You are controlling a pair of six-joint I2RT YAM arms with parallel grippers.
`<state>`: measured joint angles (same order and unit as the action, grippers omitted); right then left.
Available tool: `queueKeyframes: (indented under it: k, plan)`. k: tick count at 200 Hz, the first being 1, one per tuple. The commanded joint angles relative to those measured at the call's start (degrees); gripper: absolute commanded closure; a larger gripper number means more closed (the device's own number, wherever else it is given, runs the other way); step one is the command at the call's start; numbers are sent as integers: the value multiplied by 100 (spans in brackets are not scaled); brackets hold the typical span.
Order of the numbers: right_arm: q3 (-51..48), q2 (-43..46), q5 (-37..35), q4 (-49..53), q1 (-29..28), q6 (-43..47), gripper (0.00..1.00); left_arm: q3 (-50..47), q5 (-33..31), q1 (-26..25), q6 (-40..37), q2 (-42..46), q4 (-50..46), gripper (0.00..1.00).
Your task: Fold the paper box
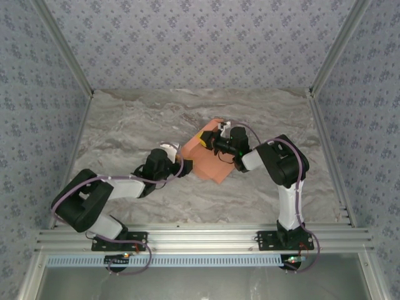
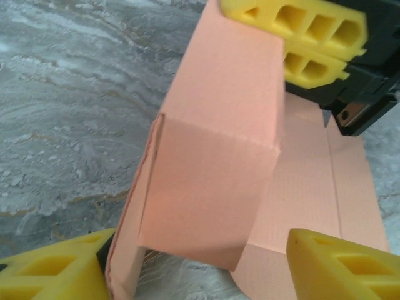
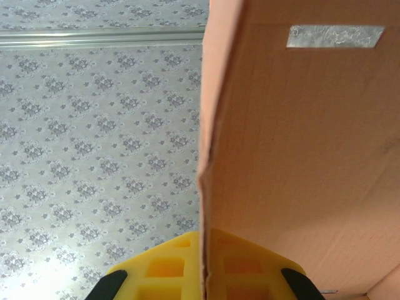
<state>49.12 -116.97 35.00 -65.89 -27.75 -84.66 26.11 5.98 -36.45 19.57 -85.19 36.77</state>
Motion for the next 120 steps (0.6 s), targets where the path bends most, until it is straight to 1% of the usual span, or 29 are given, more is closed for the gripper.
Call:
queueKeyframes:
  k: [1,32,71,90,98,120]
  plan:
    - [-104,-125,-33,64,-21,-16,100,35,446,-37,-67,220,111,28]
    - [-89,-146,-11,101,-11,4,100,42,1039,-36,-260,323,-147,26]
    - [-58,-197,-11,84,-18,-50,100,381,1688,-31,-90,-136,-3,26]
    - [-78,-186,-68,60,-32,-25,100,432,1838,-32,55,-367,240,28]
    - [-104,-191,-66,16,-38,-22,100,422,1884,-32,81,-429,332,30]
    - [-124,-184,1,-118,-19,-56,100,355,1758,-38,92,-409,350,32]
